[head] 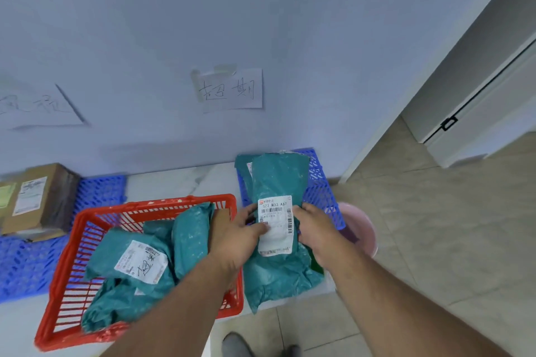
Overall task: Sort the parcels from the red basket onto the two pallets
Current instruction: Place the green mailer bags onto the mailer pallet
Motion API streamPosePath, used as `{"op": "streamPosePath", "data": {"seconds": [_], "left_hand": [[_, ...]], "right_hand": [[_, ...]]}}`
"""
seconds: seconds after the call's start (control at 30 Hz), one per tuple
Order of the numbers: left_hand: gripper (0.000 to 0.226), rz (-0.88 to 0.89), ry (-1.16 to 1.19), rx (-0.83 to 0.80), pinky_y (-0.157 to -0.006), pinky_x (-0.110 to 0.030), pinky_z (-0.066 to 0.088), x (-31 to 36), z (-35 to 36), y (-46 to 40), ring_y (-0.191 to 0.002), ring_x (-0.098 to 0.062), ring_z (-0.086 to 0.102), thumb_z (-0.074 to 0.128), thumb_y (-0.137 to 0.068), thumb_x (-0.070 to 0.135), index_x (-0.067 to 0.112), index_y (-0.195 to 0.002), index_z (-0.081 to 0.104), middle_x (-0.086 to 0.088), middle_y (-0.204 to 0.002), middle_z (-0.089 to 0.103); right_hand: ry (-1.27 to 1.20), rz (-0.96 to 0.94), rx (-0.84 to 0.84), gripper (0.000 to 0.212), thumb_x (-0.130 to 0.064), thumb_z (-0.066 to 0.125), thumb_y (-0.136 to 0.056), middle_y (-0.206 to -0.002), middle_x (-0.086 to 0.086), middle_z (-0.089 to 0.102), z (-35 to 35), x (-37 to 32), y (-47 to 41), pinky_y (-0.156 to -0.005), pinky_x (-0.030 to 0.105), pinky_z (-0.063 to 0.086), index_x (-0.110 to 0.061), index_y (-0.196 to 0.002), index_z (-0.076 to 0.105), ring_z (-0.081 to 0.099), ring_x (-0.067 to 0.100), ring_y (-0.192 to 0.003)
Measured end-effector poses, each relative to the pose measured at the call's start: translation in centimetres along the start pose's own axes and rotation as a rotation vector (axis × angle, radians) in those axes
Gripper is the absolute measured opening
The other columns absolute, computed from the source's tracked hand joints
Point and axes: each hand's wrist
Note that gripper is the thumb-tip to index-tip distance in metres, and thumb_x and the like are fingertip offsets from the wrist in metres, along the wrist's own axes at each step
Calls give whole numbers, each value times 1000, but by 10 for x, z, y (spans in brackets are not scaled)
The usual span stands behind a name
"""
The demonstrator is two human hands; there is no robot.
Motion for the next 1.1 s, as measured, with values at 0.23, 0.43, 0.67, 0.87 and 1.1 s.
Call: {"op": "streamPosePath", "data": {"seconds": [0.23, 0.43, 0.67, 0.87, 1.1], "left_hand": [[56, -68, 25, -39, -101, -42, 58, 1, 33, -30, -112, -19, 72, 65, -96, 5, 27, -146, 54, 3, -130, 71], [65, -70, -5, -40, -103, -46, 57, 4, 74, -84, -114, -21, 71, 64, -94, 2, 25, -152, 49, -1, -132, 70], [71, -77, -13, 15, -66, -10, 56, -2, 127, -171, -84, 9, 74, 75, -90, 5, 35, -146, 43, 18, -111, 72], [74, 31, -155, 88, -80, -1, 47, -28, 143, -278, -101, 22, 63, 92, -74, 8, 52, -117, 50, 41, -105, 71], [107, 108, -348, 165, -94, 3, 36, -74, 128, -382, -122, 17, 51, 89, -73, 8, 43, -154, 29, 41, -131, 53]], "right_hand": [[25, 45, 34, 19, -28, 55, -106, -108, 6, 83, -34, -5, -33, -97, 54, 59, -20, -107, 73, 77, 32, -105], [109, 37, 19, 21, -28, 53, -106, -111, 5, 82, -70, -24, -87, -102, 57, 57, -20, -113, 72, 76, 33, -107], [102, 114, -31, 24, -23, 49, -109, -105, 4, 84, -105, -38, -189, -90, 49, 61, -19, -117, 72, 78, 31, -101], [169, 108, -91, 22, -18, 52, -105, -107, 1, 83, -93, -31, -303, -100, 52, 60, -22, -108, 73, 78, 26, -103], [293, 45, -129, 22, -23, 51, -104, -111, 4, 79, -61, -8, -414, -93, 40, 61, -20, -111, 72, 76, 24, -102]]}}
Point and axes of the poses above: each hand's wrist, its own y-axis away from the middle knuckle, its own z-axis out of the palm, x = y × z
